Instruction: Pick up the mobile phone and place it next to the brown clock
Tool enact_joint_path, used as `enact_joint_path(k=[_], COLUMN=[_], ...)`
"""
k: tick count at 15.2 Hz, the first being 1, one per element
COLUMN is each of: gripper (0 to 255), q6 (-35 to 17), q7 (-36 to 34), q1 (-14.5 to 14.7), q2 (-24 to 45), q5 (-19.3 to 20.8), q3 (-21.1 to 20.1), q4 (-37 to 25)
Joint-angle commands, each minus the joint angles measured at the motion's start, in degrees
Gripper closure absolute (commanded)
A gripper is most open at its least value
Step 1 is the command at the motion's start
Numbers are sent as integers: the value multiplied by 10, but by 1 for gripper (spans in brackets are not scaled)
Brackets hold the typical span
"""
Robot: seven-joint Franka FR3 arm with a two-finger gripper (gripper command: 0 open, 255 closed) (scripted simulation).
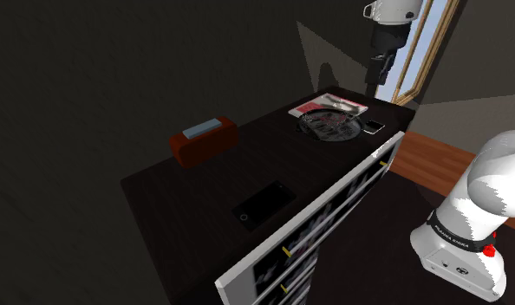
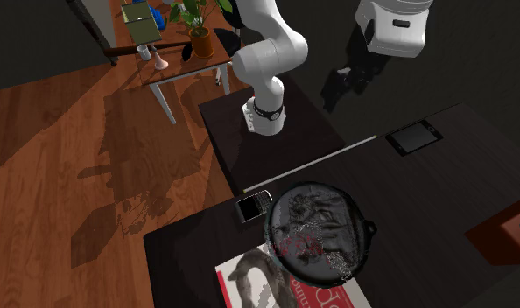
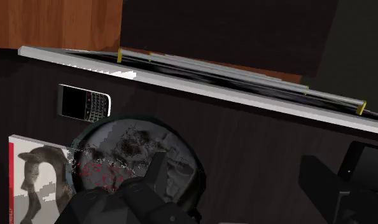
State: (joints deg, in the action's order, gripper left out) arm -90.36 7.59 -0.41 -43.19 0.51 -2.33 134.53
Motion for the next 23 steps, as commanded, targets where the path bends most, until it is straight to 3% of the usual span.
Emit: enact_joint_path(k=[1,7,12,18,23], gripper=[0,0,0,0,0], q6=[0,-51,-105,-189,-271], q7=[0,219,405,628,814], q1=[0,30,44,73,134], q2=[0,-74,-94,-54,26], q5=[0,73,149,238,282], q3=[0,100,201,340,467], q4=[0,109,163,177,149])
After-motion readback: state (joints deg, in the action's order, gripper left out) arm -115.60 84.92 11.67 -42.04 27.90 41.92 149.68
